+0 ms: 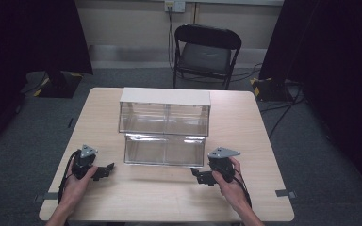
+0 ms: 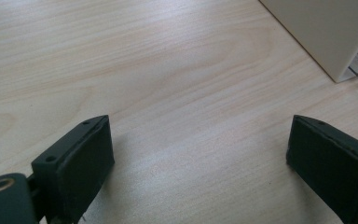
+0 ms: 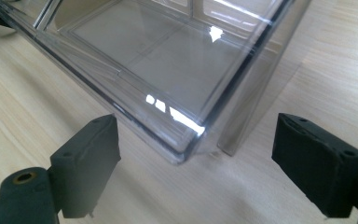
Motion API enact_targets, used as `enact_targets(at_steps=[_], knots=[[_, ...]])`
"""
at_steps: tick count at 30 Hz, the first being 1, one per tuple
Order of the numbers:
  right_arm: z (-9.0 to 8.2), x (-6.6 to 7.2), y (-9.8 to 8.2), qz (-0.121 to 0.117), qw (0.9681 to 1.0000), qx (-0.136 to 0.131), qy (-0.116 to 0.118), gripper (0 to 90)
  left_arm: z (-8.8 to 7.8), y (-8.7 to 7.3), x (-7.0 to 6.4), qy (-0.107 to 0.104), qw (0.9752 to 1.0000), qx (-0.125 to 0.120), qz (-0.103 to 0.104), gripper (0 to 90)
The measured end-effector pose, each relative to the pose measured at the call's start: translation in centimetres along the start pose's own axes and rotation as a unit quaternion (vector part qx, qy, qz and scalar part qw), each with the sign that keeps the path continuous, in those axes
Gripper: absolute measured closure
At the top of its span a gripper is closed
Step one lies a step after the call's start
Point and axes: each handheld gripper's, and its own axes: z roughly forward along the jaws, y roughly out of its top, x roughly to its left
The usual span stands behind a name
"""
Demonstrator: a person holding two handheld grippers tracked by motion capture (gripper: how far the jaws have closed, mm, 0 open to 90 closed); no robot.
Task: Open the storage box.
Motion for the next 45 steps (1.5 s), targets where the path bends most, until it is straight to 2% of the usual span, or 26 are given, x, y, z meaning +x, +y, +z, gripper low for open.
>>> enact_targets(at_steps=[8, 17, 26, 45], knots=[[1.11, -0.29, -0.38, 0.017, 0.9998, -0.004, -0.003, 13.8, 0.00, 0.00, 0.00, 0.000, 1.0000, 0.000, 0.000, 6.7], [0.69, -0.06, -0.42, 0.009, 0.9998, -0.018, -0.003, 13.3, -0.01, 0.01, -0.01, 0.001, 1.0000, 0.001, 0.001, 6.7], [0.64, 0.00, -0.45, 0.015, 0.9997, -0.020, 0.001, 13.5, 0.00, 0.00, -0.01, 0.000, 1.0000, 0.000, 0.000, 6.7], [0.31, 0.26, -0.34, 0.004, 0.9997, -0.022, -0.005, 13.6, -0.01, 0.01, -0.01, 0.001, 1.0000, 0.001, 0.000, 6.7]])
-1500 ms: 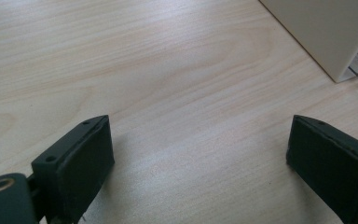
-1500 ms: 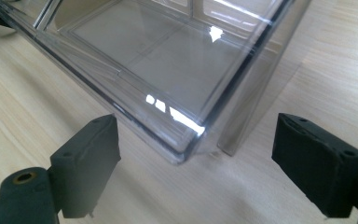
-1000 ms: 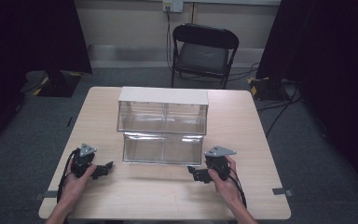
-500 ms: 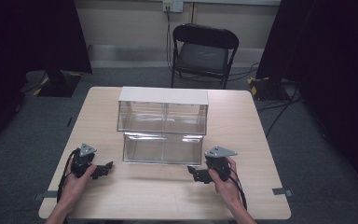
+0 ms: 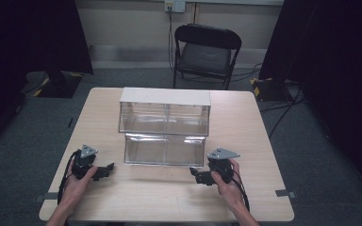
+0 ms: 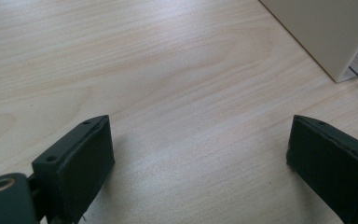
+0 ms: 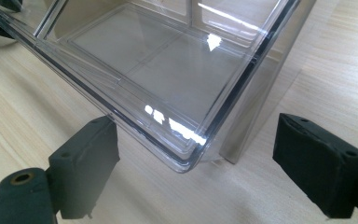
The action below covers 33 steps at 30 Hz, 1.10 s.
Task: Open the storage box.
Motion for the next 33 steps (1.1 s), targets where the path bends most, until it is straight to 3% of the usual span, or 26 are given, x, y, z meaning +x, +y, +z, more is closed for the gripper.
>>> enact_targets(at_steps=[15, 18, 33], knots=[[-0.20, -0.03, -0.06, -0.001, 1.0000, 0.001, -0.004, 14.0, 0.00, 0.00, 0.00, 0.000, 1.0000, 0.000, 0.000, 6.7], [-0.53, -0.14, 0.02, 0.003, 0.9999, -0.007, 0.014, 13.6, 0.01, -0.01, 0.00, 0.000, 1.0000, -0.001, 0.000, 6.7], [-0.84, -0.02, 0.09, -0.001, 0.9998, -0.016, 0.015, 13.6, 0.01, -0.01, 0.00, 0.000, 1.0000, -0.001, 0.000, 6.7]])
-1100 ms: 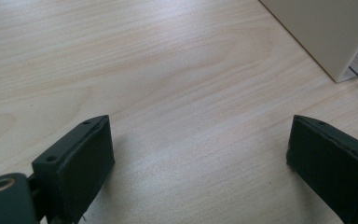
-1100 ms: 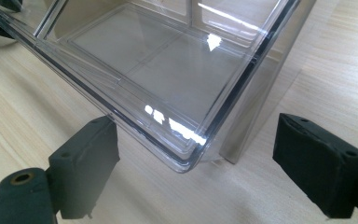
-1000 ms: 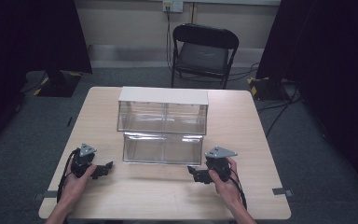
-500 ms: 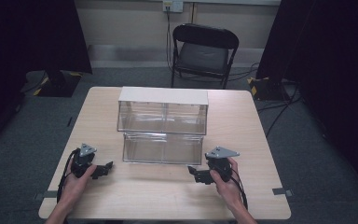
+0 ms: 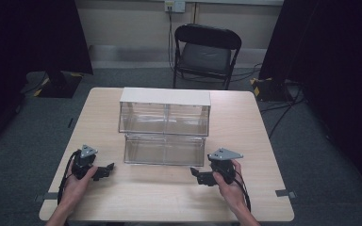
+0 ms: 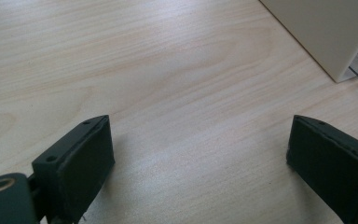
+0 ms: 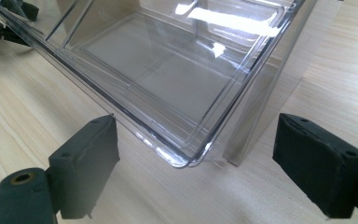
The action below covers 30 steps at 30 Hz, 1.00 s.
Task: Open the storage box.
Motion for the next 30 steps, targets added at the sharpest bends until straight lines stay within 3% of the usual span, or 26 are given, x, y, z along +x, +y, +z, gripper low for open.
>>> enact_targets(at_steps=[30], knots=[[-0.63, 0.29, 0.24, -0.014, 0.9997, -0.017, -0.005, 13.0, 0.00, 0.00, 0.00, 0.000, 1.0000, 0.000, 0.000, 6.7]])
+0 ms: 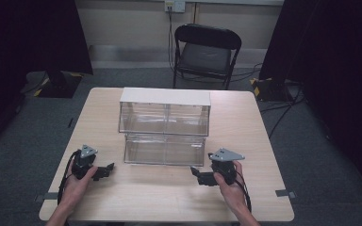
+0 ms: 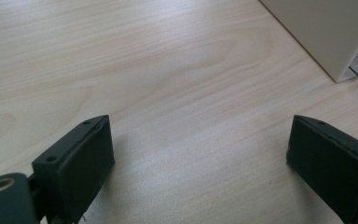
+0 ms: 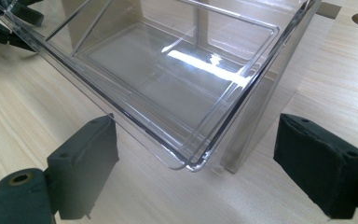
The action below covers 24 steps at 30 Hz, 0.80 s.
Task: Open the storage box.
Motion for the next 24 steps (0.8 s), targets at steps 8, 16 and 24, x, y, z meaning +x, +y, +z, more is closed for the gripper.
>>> enact_targets(at_steps=[8, 16, 24], knots=[[-0.21, 0.11, 0.09, 0.000, 1.0000, -0.005, -0.002, 12.9, 0.00, 0.00, 0.00, 0.000, 1.0000, 0.000, 0.000, 6.7], [-0.47, 0.24, 0.22, 0.000, 0.9999, -0.011, -0.008, 13.0, 0.00, 0.00, 0.00, 0.000, 1.0000, 0.000, 0.000, 6.7], [-0.52, 0.34, 0.35, -0.001, 0.9998, -0.015, -0.009, 12.9, 0.00, 0.00, 0.00, 0.000, 1.0000, 0.000, 0.000, 6.7]])
